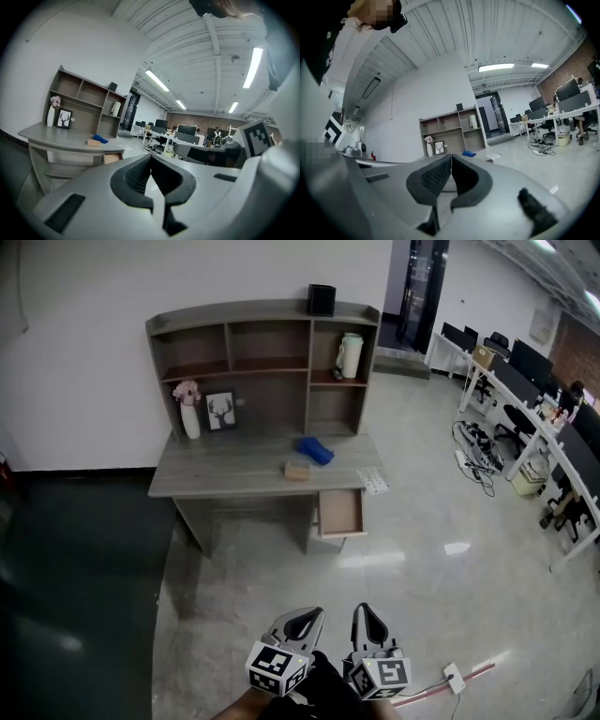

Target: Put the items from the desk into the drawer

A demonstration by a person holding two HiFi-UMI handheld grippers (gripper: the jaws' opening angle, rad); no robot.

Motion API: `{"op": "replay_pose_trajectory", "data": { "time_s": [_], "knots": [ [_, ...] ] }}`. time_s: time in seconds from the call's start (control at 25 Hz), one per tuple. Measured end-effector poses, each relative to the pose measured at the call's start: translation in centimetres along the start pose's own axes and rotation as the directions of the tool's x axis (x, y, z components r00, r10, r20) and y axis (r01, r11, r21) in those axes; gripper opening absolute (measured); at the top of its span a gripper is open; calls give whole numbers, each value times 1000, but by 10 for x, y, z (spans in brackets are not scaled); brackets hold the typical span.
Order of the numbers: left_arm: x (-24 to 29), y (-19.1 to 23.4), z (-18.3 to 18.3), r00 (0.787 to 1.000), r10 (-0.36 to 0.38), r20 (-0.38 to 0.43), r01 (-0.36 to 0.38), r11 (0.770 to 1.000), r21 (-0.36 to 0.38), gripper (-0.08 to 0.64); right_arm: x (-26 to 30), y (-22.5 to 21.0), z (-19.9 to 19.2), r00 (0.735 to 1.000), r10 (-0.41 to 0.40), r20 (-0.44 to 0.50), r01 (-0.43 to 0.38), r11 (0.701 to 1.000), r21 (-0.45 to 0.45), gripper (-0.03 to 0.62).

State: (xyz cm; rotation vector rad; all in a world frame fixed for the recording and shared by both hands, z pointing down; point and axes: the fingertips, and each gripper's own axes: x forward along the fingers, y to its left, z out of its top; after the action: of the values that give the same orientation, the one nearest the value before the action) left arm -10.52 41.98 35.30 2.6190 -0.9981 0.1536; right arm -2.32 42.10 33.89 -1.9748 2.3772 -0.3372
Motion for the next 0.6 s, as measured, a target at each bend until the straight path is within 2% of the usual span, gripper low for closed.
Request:
{"op": "replay_pose_trajectory", "data": {
  "time_s": [0.36,0.6],
  "knots": [
    [49,30,20,998,64,-5,-64,998,-15,11,55,-31,13,999,44,-18,-44,999,-18,12],
    [77,41,25,997,79,-4,-79,997,-13,11,82,-44,15,997,78,-25,-79,997,-25,12]
  ]
}}
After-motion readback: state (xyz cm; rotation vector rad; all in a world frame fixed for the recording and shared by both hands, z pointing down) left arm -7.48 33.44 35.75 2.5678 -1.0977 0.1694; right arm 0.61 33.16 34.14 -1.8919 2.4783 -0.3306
